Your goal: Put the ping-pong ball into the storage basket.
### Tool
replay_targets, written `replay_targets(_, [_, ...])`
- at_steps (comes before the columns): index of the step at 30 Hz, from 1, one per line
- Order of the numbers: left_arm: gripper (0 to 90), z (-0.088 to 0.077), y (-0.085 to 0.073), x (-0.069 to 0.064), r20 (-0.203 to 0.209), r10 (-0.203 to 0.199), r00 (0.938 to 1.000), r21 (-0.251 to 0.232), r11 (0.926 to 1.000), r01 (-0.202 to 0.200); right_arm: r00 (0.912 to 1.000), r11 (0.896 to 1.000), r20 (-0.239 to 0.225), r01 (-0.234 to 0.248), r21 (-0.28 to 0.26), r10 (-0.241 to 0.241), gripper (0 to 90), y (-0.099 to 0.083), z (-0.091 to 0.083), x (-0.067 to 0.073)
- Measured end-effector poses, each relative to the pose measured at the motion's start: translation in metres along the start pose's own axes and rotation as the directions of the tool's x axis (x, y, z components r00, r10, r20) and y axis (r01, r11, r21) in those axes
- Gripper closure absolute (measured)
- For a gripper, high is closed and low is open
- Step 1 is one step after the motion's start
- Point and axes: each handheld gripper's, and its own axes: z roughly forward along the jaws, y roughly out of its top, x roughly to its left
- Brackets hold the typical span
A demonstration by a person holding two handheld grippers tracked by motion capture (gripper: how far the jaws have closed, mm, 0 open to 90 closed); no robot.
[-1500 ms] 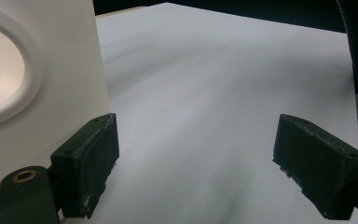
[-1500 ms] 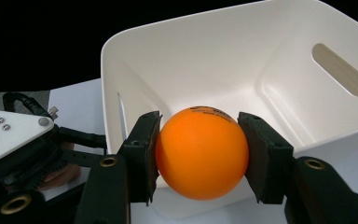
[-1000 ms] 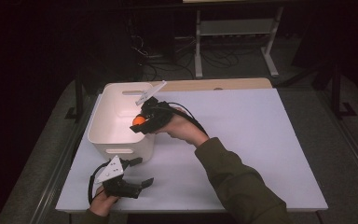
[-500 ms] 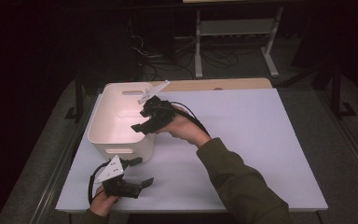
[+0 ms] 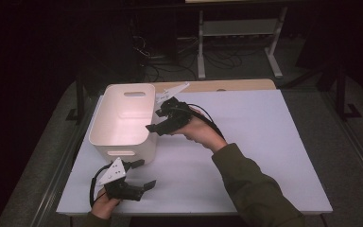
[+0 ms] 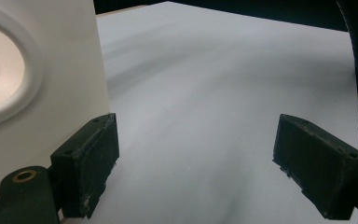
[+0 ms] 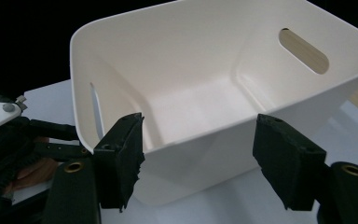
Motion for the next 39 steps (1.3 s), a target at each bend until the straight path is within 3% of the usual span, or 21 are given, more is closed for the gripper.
replay_targets(17, [14.1,0.000,0.000,0.000,0.004,-0.001,1.0000,-0.003,1.0000,0.001,0.9958,0.998,0.073,-0.055,-0.008,0.056,21.5,-0.037,-0.018,-0.010])
replay_targets(39, [14.1,0.000,0.000,0.000,0.004,-0.001,1.0000,-0.003,1.0000,0.001,0.9884,0.997,0.127,-0.083,-0.002,0.083,13.6,-0.077,-0.015,-0.011])
